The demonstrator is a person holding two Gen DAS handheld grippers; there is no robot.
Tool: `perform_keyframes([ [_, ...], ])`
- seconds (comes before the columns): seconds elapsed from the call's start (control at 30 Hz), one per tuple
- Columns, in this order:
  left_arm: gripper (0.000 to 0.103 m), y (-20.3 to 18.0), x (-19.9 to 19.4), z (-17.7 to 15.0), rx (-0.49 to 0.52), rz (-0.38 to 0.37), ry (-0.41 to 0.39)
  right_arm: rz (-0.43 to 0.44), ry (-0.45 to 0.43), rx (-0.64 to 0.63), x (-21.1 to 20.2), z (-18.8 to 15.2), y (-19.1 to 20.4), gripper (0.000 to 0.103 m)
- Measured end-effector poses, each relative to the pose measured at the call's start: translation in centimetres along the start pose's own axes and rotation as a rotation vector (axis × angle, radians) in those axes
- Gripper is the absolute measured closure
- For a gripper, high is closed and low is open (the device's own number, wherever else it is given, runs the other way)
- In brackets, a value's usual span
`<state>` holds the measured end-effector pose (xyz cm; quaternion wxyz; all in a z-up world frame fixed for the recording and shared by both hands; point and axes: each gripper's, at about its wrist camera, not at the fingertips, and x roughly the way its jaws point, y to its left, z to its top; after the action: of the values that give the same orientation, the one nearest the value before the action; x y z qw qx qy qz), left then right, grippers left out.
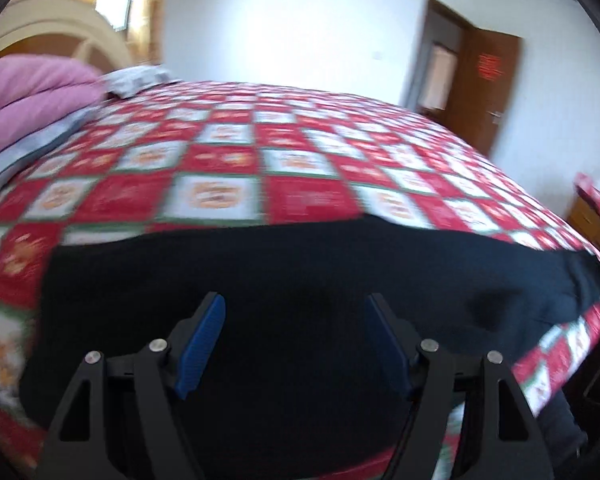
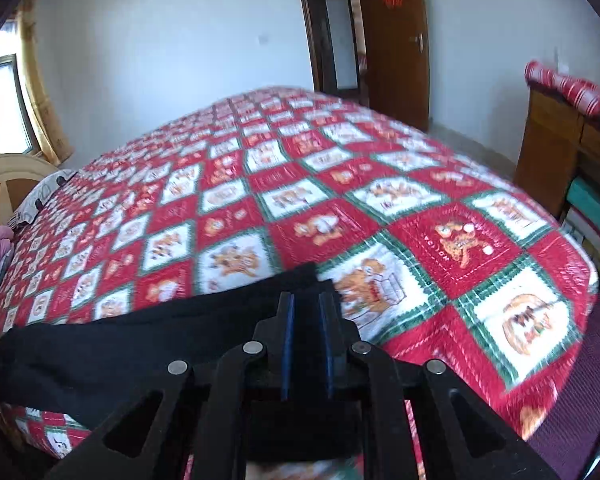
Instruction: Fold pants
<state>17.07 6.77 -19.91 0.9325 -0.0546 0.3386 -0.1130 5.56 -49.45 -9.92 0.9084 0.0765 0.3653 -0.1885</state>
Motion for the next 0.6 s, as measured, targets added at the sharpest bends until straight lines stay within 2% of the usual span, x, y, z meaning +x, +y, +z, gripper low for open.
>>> perform_keyframes([
  [0.1, 0.028, 3.5, -1.1, 0.1, -0.049, 0.091, -0.028, 0.041, 0.039, 0.021, 2.0, 0.5, -1.0, 0.09],
  [0.2, 0.028, 7.2, -1.5, 0.0, -0.103, 0.188, -0.033, 0.023, 0.04, 0.02, 3.0, 0.6, -1.6, 0.09],
  [0.3, 0.028, 9.7, -0.7, -0.6, -0.14, 0.239, -0.019, 0.014, 0.028, 0.026, 3.3, 0.2, -2.1, 0.087],
  [0.33, 0.026, 10.4, -0.3, -0.9, -0.149, 0.238, -0.018, 0.013, 0.025, 0.025, 3.2, 0.3, -2.2, 0.071],
  [0.37, 0.019, 10.7, -0.1, -1.1, -0.156, 0.233, -0.021, 0.01, 0.021, 0.025, 3.4, 0.4, -2.4, 0.05],
  [0.4, 0.016, 11.0, 0.1, -1.3, -0.169, 0.227, -0.036, 0.008, 0.009, 0.033, 3.1, 0.4, -2.6, 0.044],
  [0.47, 0.014, 11.1, 0.2, -1.6, -0.169, 0.226, -0.06, 0.039, -0.005, 0.052, 2.8, 0.5, -2.8, 0.043],
  [0.53, 0.014, 11.1, 0.1, -1.8, -0.159, 0.225, -0.074, 0.051, 0.017, 0.047, 3.0, 0.6, -2.7, 0.043],
  [0.6, 0.013, 11.3, 0.2, -1.8, -0.162, 0.212, -0.083, 0.044, 0.039, 0.029, 3.4, 0.6, -2.4, 0.051],
])
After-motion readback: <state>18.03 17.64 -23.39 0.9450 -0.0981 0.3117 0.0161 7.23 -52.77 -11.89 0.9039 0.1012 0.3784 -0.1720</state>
